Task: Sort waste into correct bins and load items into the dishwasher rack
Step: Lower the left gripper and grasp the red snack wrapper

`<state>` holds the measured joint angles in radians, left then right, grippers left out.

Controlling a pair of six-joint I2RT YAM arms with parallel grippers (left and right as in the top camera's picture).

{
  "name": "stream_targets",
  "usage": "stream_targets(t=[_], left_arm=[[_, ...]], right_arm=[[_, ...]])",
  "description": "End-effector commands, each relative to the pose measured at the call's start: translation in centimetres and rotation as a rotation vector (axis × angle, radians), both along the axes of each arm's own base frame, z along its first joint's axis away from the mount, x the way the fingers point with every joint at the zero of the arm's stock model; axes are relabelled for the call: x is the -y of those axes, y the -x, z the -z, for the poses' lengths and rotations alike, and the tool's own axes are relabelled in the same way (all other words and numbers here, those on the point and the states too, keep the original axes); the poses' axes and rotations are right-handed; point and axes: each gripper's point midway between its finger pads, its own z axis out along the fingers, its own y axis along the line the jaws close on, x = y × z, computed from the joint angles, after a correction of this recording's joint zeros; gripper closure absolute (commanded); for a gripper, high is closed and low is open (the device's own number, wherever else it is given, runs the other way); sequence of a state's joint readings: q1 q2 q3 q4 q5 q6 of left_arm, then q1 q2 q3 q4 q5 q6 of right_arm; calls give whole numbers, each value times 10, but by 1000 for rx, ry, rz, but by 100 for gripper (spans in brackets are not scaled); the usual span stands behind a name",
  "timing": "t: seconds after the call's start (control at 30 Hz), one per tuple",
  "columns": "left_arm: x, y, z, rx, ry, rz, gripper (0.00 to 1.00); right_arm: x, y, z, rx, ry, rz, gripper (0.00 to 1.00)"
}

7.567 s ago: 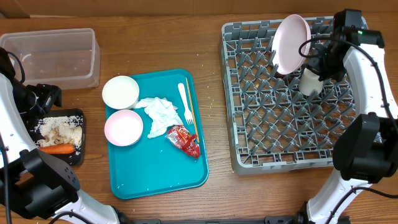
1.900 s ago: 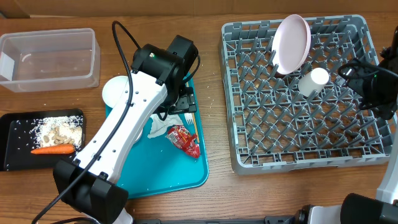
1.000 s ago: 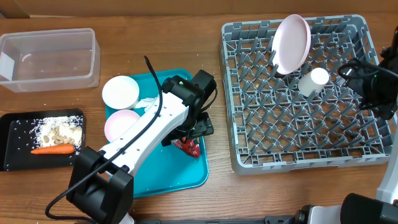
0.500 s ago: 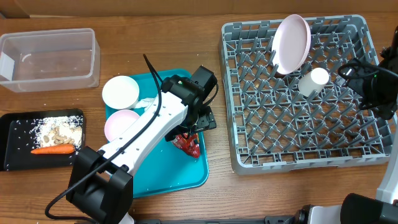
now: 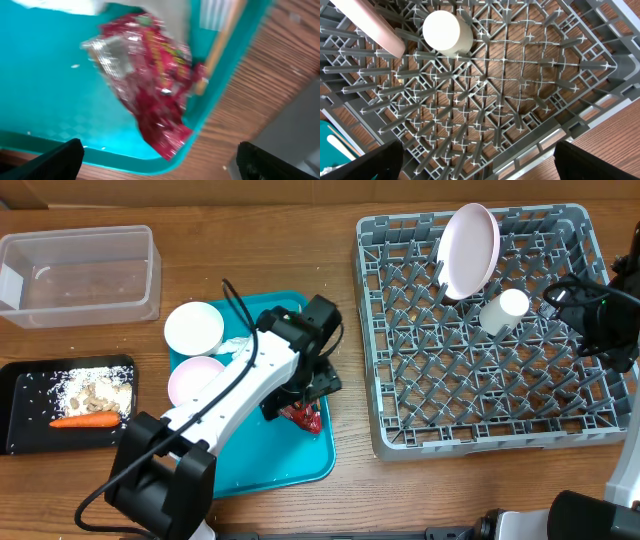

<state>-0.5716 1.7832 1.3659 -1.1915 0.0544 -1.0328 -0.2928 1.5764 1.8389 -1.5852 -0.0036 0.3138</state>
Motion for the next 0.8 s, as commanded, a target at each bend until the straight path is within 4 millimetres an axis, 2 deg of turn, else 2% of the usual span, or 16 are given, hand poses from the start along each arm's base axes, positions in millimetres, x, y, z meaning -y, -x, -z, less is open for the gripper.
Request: stream_targets(t=[0.0, 0.13, 0.43, 0.77], left_arm=[[-25, -2, 7, -20, -32, -109, 0], [-32, -2, 18, -41, 6, -101, 0], [-10, 12, 56, -41, 97, -62, 0], [-12, 15, 70, -26, 100, -63, 0]], right_arm=[[-2, -1, -3, 16, -5, -4, 0], [-2, -1, -3, 16, -5, -3, 0], [-2, -1, -3, 16, -5, -4, 0], [-2, -1, -3, 16, -5, -4, 0]])
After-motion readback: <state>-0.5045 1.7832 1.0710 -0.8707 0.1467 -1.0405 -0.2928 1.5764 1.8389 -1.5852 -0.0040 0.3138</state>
